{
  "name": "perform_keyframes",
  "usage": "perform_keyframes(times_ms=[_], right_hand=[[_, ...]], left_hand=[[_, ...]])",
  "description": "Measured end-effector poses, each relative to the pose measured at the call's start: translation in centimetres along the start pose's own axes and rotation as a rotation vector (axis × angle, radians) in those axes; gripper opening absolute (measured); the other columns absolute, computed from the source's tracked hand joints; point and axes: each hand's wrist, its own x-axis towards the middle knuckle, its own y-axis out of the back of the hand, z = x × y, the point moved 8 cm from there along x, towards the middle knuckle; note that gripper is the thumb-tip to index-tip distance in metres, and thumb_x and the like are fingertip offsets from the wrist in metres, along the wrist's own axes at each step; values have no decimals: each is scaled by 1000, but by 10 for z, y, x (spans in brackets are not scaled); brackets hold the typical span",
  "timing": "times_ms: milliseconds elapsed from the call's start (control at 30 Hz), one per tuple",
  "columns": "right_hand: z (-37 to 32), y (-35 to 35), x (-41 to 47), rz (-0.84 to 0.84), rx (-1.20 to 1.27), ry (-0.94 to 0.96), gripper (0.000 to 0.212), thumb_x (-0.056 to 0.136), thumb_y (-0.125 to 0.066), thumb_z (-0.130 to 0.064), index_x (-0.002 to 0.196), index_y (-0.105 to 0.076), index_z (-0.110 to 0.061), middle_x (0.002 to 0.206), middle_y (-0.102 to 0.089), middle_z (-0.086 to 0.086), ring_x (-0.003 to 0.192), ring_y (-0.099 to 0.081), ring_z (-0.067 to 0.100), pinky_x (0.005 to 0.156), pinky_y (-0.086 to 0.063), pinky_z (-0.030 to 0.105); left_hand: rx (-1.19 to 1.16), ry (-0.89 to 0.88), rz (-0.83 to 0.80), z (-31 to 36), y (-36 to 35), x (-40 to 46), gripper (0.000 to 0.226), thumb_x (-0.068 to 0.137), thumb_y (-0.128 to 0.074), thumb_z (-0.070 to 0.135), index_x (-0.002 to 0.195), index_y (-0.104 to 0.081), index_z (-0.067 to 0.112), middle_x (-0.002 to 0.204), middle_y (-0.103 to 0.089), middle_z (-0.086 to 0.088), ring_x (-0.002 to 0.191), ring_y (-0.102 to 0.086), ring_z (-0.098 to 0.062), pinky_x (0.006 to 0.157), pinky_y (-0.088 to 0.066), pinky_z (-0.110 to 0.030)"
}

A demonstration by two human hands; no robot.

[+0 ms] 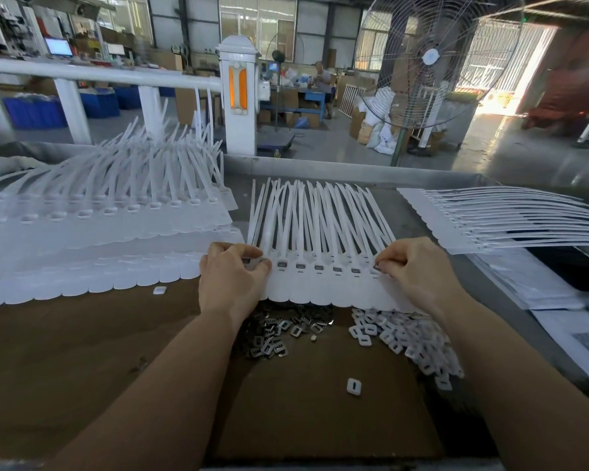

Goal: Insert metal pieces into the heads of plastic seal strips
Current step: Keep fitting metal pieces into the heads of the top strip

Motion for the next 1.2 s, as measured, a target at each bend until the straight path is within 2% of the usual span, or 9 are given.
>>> perform_keyframes(times_ms=[400,500,667,833,967,1067,1200], right_hand=[[-3,-8,7,-145,-80,6,10,85,-64,-11,81,-73,-11,81,-63,-2,83,-59,15,74,-43,26],[-3,-7,9,-129,-106,5,11,85,-64,-10,80,-74,-12,84,-67,-2,84,-60,15,77,-46,28],[-2,-2,8,-77,-91,-5,12,86,-63,-11,91,-74,-12,97,-70,2,91,-62,17,87,-49,33],[-3,0,5,-60,-90,7,15,87,-61,-8,91,-74,-13,99,-69,3,93,-61,17,86,-48,29],[-6,-1,0,-51,-118,14,21,87,-57,-3,91,-74,-14,100,-69,1,93,-61,14,89,-47,27],[-5,-2,-3,-65,-137,8,25,89,-53,-1,91,-73,-15,103,-68,1,97,-59,14,92,-46,28],[-5,-1,-3,-52,-124,20,24,89,-55,-3,87,-74,-17,104,-68,2,95,-60,15,89,-48,28]], left_hand=[[7,-3,-2,1,0,0,21,85,-66,36,103,-67,25,105,-37,6,115,-42,-22,95,-37,-31],[9,1,-2,1,0,0,21,85,-66,36,103,-67,25,104,-37,6,115,-42,-22,94,-37,-31],[14,3,0,1,0,0,22,85,-65,36,104,-67,25,104,-36,6,114,-43,-21,95,-37,-32],[13,8,-6,1,0,0,23,85,-65,36,105,-67,25,106,-38,5,114,-42,-21,95,-37,-31],[3,14,-9,1,0,-1,23,85,-65,35,104,-68,24,116,-45,-2,116,-42,-21,97,-37,-32],[2,18,-15,2,0,-1,22,85,-65,35,104,-67,24,116,-45,-2,116,-43,-22,98,-38,-33],[2,20,-19,2,1,-1,23,85,-65,35,104,-67,24,112,-43,-1,115,-43,-22,99,-38,-33]])
